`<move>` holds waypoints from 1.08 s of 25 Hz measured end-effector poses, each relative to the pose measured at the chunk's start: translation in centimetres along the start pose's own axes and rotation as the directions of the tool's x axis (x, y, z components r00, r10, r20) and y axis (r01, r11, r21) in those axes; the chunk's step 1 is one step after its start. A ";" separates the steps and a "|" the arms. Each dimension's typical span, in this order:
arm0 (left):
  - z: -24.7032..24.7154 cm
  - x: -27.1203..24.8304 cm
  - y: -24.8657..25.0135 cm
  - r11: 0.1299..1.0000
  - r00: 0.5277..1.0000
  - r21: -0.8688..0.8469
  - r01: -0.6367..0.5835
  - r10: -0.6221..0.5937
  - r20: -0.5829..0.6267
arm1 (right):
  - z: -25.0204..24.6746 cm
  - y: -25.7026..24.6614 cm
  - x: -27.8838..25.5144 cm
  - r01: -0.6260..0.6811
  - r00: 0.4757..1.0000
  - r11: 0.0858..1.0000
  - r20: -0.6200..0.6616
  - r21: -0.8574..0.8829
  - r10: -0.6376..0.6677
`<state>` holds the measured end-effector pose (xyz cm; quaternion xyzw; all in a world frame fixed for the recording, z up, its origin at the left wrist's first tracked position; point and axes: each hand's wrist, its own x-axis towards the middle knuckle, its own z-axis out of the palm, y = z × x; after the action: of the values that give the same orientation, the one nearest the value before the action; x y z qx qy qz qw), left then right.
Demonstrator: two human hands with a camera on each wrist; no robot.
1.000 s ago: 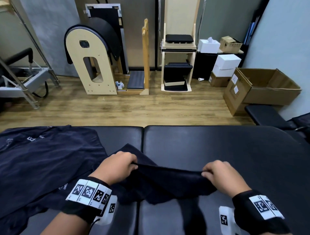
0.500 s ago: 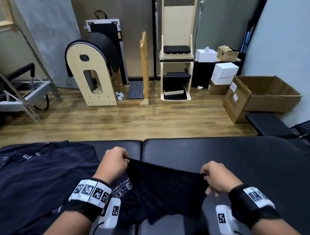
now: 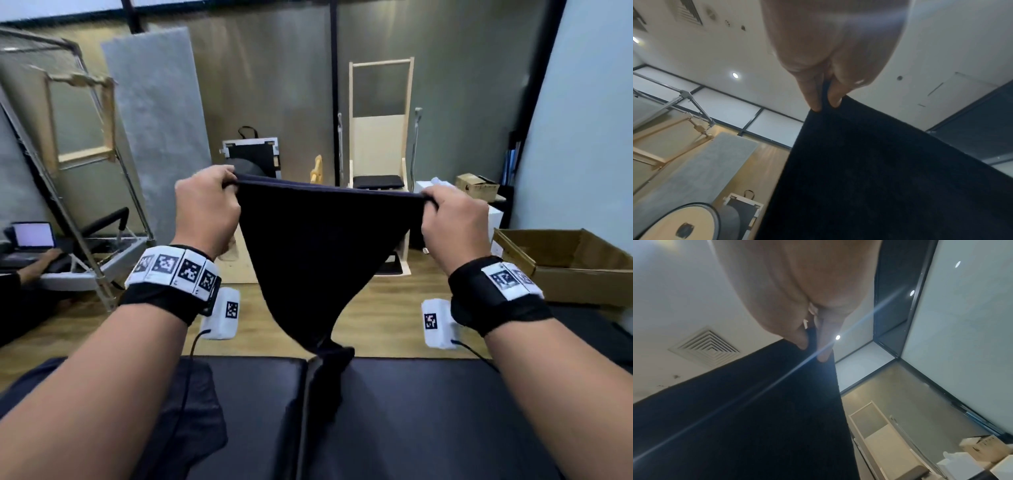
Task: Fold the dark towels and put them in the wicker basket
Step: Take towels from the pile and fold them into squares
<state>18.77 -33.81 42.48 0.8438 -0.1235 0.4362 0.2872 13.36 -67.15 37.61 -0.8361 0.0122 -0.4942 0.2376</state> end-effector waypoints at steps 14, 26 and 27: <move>2.3 -27.4 -0.6 0.984 0.784 0.126 0.124 -0.175 0.596 | -6.5 9.5 -26.5 -0.152 0.900 0.939 0.349 -0.309 0.260; -5.9 -38.7 -0.4 0.938 0.257 0.316 0.144 -0.344 0.903 | -15.8 3.5 -37.2 -0.189 0.272 0.792 0.744 -0.580 0.610; -6.4 -38.7 0.2 0.937 0.163 0.325 0.129 -0.343 0.925 | -16.4 2.8 -37.1 -0.183 0.188 0.777 0.754 -0.602 0.629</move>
<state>-8.38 -31.77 14.20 0.9570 -0.1054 -0.2335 0.1359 -18.67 -66.48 12.57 -0.9513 0.1952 0.1798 0.1571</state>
